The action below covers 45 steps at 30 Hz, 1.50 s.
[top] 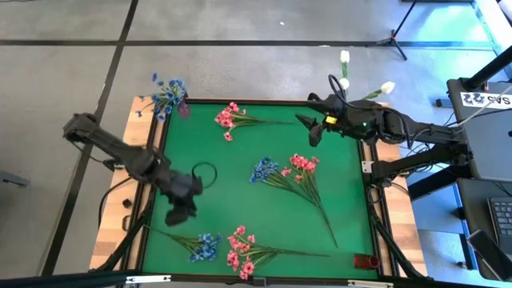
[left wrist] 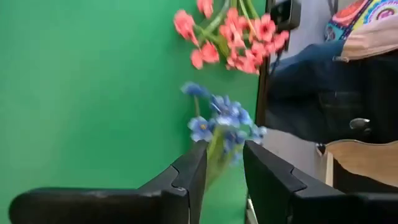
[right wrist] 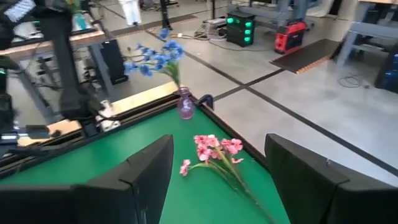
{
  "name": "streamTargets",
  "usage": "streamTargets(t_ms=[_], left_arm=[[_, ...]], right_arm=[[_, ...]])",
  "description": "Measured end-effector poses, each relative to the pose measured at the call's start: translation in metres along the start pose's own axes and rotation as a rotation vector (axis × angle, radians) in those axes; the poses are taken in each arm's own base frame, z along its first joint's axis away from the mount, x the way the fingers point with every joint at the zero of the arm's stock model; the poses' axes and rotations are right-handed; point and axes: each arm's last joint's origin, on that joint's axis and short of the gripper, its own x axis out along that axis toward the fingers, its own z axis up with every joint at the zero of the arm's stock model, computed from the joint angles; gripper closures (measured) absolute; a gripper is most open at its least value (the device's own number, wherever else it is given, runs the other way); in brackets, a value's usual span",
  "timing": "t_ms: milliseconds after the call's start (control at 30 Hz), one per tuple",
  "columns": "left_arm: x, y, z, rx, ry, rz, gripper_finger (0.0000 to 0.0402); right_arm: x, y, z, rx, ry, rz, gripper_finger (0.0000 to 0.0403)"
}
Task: Sort flowers into vase by color
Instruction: Put the bottom blue flowers into the violet vase
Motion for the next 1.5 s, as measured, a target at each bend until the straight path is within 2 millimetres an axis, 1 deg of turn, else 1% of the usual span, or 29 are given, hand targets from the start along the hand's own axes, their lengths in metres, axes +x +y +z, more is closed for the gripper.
streamTargets(t_ms=[100,233,367,500,567,700,833,967,1100,1233,1367,1500], left_arm=[[0.007,-0.011,-0.012,-0.031,0.049,0.004,0.0301],[0.018,-0.019,-0.039,-0.076,0.207,0.094,0.0301],[0.032,-0.032,-0.068,0.011,0.345,0.143,0.03],[0.051,-0.041,-0.089,0.09,0.423,0.197,0.029],[0.062,-0.043,-0.095,0.099,0.448,0.236,0.028],[0.079,-0.041,-0.097,0.09,0.442,0.307,0.0249],[0.092,-0.038,-0.095,0.13,0.389,0.378,0.0215],[0.107,-0.04,-0.098,0.191,0.4,0.367,0.0195],[0.118,-0.04,-0.103,0.229,0.418,0.378,0.0191],[0.125,-0.039,-0.103,0.242,0.396,0.406,0.0191],[0.132,-0.041,-0.103,0.286,0.39,0.373,0.0191],[0.144,-0.041,-0.104,0.321,0.373,0.369,0.0192]], right_arm=[[-0.006,0.012,-0.004,-0.036,0.021,0.061,0.015],[-0.022,0.037,-0.015,-0.031,0.07,0.174,0.015],[-0.041,0.071,-0.032,-0.023,0.121,0.244,0.015],[-0.06,0.104,-0.049,-0.044,0.118,0.256,0.015],[-0.067,0.117,-0.059,-0.041,0.115,0.245,0.015],[-0.077,0.137,-0.073,-0.017,0.119,0.252,0.015],[-0.082,0.144,-0.08,-0.009,0.106,0.232,0.015],[-0.083,0.143,-0.08,-0.007,0.096,0.209,0.015],[-0.083,0.142,-0.08,-0.027,0.08,0.184,0.015],[-0.082,0.142,-0.08,-0.03,0.076,0.18,0.015],[-0.082,0.142,-0.08,-0.03,0.076,0.179,0.015],[-0.082,0.142,-0.08,-0.031,0.077,0.18,0.015]])
